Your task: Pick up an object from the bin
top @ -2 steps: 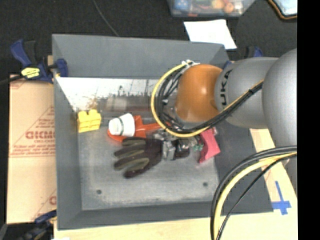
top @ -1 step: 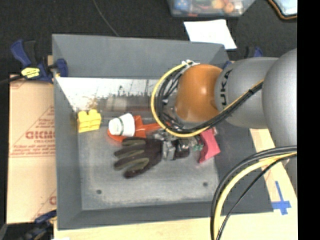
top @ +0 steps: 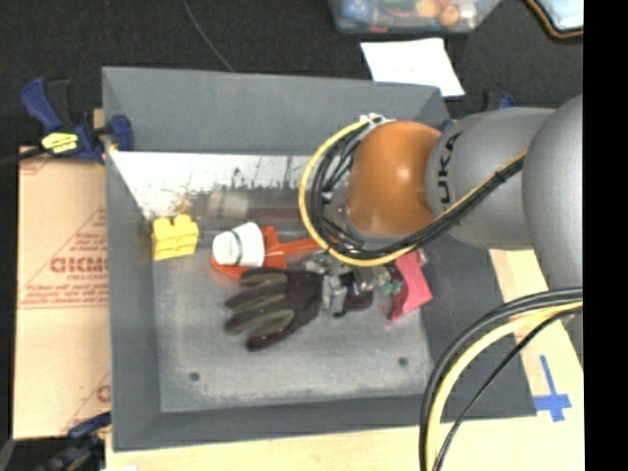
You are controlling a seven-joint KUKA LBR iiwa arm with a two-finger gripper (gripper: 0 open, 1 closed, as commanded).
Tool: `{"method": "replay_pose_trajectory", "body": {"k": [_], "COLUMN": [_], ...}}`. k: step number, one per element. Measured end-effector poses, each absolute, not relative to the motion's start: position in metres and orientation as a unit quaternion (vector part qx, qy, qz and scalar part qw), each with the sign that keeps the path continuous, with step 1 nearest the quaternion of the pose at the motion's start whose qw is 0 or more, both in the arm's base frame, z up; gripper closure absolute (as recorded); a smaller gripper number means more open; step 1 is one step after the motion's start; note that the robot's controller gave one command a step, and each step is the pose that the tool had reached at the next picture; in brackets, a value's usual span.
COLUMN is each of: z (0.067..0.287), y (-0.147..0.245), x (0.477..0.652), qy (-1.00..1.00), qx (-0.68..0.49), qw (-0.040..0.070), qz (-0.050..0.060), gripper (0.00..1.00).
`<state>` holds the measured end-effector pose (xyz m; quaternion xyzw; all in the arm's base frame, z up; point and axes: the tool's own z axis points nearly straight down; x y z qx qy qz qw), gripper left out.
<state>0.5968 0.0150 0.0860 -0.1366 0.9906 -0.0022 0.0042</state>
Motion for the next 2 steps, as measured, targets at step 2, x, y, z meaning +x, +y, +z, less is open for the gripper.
{"method": "replay_pose_trajectory", "body": {"k": [2], "z": [0.119], "y": [0.014], "x": [0.599], "qy": [0.991], "qx": [-0.135], "qw": [0.008], "qz": [-0.003], "gripper": [1.0]}}
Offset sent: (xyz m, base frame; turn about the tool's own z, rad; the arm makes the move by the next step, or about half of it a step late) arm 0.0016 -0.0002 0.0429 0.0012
